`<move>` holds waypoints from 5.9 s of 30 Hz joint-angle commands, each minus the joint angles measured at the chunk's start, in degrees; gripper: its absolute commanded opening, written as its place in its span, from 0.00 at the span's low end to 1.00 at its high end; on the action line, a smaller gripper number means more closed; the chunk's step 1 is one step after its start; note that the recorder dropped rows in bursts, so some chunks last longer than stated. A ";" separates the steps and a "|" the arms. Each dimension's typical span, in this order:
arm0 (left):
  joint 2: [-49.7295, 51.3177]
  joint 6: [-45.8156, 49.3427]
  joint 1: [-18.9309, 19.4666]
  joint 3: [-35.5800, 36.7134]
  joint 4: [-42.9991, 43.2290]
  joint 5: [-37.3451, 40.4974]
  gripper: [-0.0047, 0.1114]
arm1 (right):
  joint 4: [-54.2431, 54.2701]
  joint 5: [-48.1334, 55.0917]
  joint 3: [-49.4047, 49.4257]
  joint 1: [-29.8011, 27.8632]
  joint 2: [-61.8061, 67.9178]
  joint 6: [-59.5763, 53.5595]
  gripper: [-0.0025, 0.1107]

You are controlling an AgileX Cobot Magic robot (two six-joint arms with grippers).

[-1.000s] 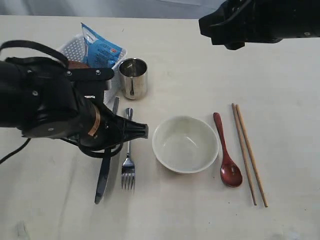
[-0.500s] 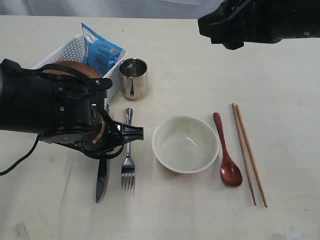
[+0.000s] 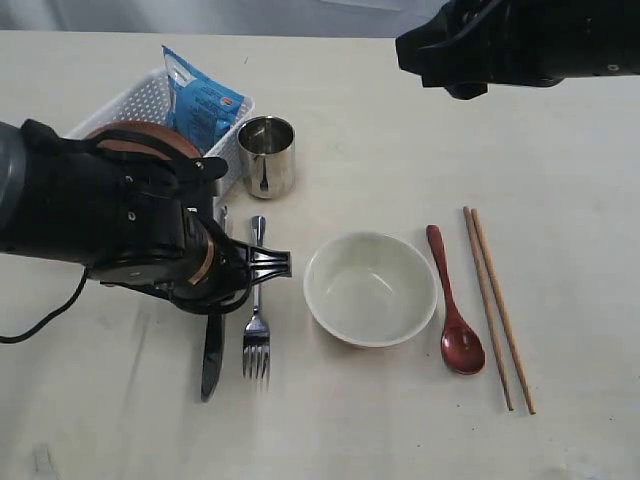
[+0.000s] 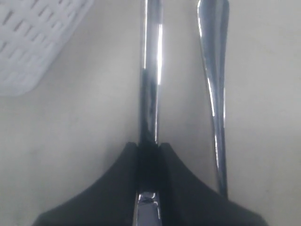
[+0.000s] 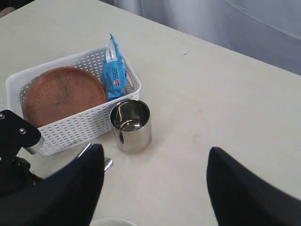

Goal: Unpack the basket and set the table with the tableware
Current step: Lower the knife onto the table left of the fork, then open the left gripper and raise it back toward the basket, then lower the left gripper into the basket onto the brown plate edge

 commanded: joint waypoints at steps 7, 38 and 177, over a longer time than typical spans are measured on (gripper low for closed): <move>-0.13 1.15 0.13 -0.15 0.42 1.09 0.49 | 0.09 0.04 -0.07 -0.32 -0.43 0.23 0.55; -19.77 23.28 15.43 -10.48 22.07 11.00 0.62 | -0.06 -0.08 -0.07 -0.32 -0.32 -1.61 0.55; 7.40 43.13 28.12 -21.57 -16.47 18.73 0.40 | -0.30 -2.75 -0.07 -0.32 -0.32 -3.05 0.55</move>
